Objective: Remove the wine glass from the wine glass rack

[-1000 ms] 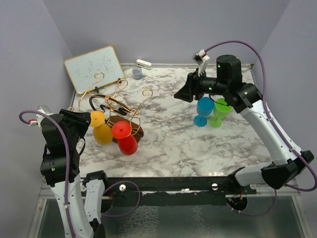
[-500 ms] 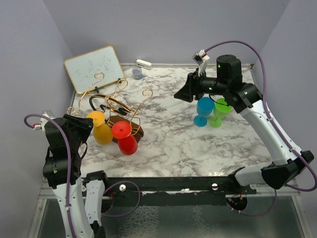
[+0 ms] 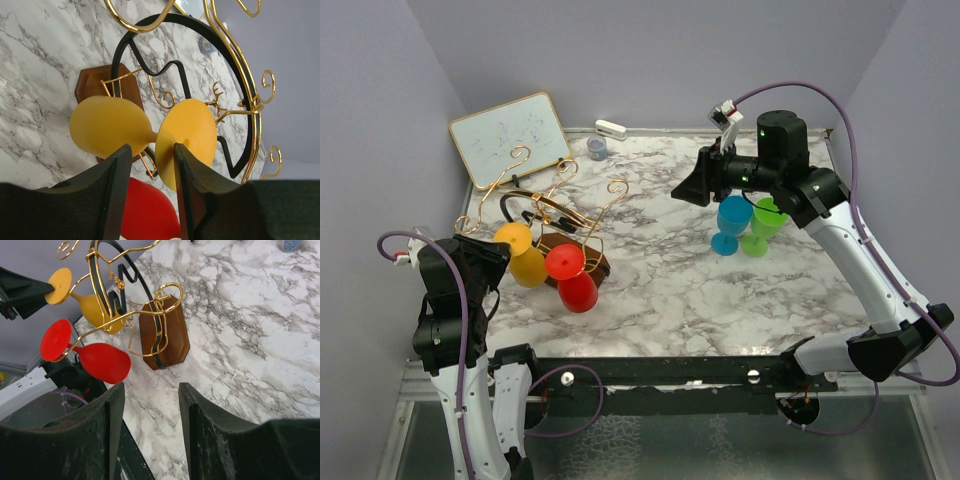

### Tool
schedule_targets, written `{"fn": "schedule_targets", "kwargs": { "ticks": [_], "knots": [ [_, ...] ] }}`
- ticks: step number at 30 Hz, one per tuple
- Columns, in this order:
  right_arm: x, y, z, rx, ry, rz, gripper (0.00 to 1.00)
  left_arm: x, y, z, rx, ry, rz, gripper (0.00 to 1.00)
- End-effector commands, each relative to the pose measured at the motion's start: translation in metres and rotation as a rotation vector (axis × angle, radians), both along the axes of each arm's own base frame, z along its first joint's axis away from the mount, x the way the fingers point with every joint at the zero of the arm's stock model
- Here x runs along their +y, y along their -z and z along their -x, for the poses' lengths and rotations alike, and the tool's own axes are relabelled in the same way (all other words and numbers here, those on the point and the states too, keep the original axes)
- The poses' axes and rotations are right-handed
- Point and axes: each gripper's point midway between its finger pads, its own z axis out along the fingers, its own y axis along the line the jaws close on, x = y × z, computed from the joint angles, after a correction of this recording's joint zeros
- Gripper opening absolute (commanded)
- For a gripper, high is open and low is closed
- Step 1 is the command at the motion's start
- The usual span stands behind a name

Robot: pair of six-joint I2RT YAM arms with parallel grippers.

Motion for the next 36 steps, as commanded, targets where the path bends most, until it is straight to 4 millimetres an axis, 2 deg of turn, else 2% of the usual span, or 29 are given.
{"fn": "schedule_targets", "kwargs": {
  "ticks": [1, 11, 15, 20, 25, 29, 36],
  "knots": [
    [0.002, -0.01, 0.003, -0.021, -0.014, -0.023, 0.48, 0.004, -0.007, -0.003, -0.046, -0.016, -0.021, 0.37],
    [0.002, -0.009, 0.002, -0.023, -0.009, -0.023, 0.48, 0.005, -0.017, -0.003, -0.066, -0.023, -0.029, 0.18],
    [0.002, -0.009, 0.002, -0.025, -0.006, -0.023, 0.48, 0.008, -0.031, -0.001, -0.092, -0.035, -0.053, 0.13],
    [0.002, -0.009, 0.001, -0.024, -0.004, -0.024, 0.48, 0.007, -0.047, 0.003, -0.143, -0.039, -0.049, 0.0],
    [0.002, -0.01, 0.001, -0.025, 0.0, -0.023, 0.48, 0.0, -0.055, 0.005, -0.181, -0.021, -0.025, 0.0],
    [0.001, -0.01, 0.001, -0.026, 0.002, -0.022, 0.48, -0.007, -0.053, 0.007, -0.193, 0.006, -0.002, 0.0],
    [0.001, -0.012, 0.001, -0.029, 0.005, -0.023, 0.48, -0.022, -0.036, 0.007, -0.194, 0.055, 0.081, 0.0]
  ]
}}
